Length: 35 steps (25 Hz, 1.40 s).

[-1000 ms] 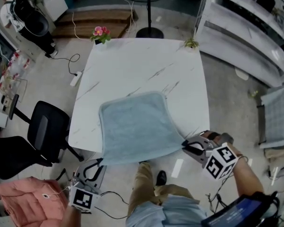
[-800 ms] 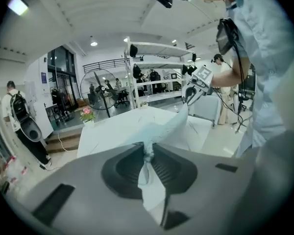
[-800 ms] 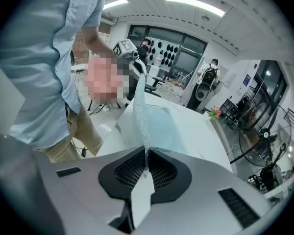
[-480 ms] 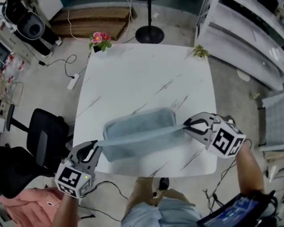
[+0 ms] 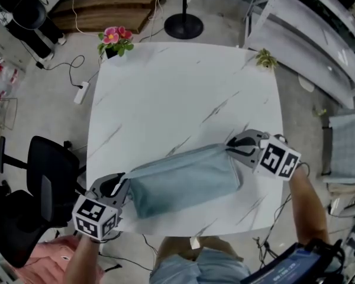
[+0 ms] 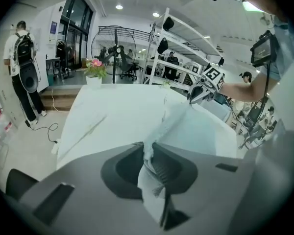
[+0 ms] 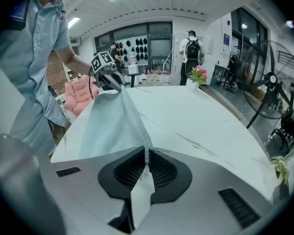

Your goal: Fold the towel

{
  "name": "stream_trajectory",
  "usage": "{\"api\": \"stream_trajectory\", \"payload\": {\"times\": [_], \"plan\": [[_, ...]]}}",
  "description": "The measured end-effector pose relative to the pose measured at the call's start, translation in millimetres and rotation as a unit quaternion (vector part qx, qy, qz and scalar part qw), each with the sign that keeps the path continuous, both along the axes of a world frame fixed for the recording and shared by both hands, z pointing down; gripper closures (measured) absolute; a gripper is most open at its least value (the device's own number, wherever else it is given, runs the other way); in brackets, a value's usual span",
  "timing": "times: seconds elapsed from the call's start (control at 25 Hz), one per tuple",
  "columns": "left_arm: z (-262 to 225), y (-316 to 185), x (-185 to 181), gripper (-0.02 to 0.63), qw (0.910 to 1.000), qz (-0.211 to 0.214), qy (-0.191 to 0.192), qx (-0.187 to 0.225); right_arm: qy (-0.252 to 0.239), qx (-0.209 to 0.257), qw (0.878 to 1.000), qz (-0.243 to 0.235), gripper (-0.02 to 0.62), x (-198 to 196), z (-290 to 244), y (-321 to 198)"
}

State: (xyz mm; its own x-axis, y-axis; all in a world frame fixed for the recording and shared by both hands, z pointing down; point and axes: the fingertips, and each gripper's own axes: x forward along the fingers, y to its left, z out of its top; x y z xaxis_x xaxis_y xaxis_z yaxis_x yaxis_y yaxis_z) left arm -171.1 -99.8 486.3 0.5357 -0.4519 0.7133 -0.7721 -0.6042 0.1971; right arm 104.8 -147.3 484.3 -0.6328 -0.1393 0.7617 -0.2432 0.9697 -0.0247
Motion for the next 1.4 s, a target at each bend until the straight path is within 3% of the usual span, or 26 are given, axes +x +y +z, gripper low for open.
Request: {"api": "stream_trajectory", "payload": {"times": [0.16, 0.4, 0.52, 0.6, 0.68, 0.76, 0.88, 1.0, 1.2, 1.4], "plan": [[25.3, -10.0, -1.4, 0.551, 0.9994, -0.001, 0.012, -0.031, 0.012, -0.032, 0.999, 0.009, 0.552, 0.6, 28.0, -11.3], [37.8, -25.4, -6.7, 0.523, 0.9918, -0.042, 0.069, -0.098, 0.028, -0.055, 0.997, 0.051, 0.536, -0.3, 47.0, -24.9], [38.0, -30.5, -6.7, 0.522, 0.9906, -0.047, 0.073, -0.106, 0.007, -0.068, 0.994, 0.08, 0.472, 0.7, 41.5, -31.4], [35.4, -32.3, -8.4, 0.491, 0.9907, -0.048, 0.076, -0.103, -0.024, -0.077, 0.991, 0.103, 0.406, 3.1, 27.2, -36.2], [30.2, -35.1, -15.6, 0.405, 0.9914, -0.05, 0.079, -0.092, -0.057, -0.065, 0.988, 0.129, 0.4, 6.4, 5.6, -43.7], [23.8, -39.4, -30.6, 0.379, 0.9918, -0.065, 0.076, -0.08, -0.072, -0.038, 0.986, 0.145, 0.404, 8.2, -16.9, -45.3], [6.2, -43.5, -56.2, 0.38, 0.9913, -0.1, 0.069, -0.053, -0.051, -0.021, 0.991, 0.12, 0.487, -3.2, -36.5, -13.1], [-18.9, -31.9, -61.9, 0.401, 0.9883, -0.123, 0.083, -0.033, -0.016, -0.039, 0.995, 0.086, 0.524, -22.0, -22.4, 45.2], [-39.0, 9.2, -33.1, 0.435, 0.9868, -0.12, 0.105, -0.028, 0.038, -0.041, 0.995, 0.085, 0.533, -15.2, 19.9, 93.0], [-50.8, 43.7, 10.1, 0.446, 0.9785, -0.144, 0.146, -0.025, 0.049, 0.009, 0.996, 0.07, 0.545, -15.6, 31.1, 102.8]]}}
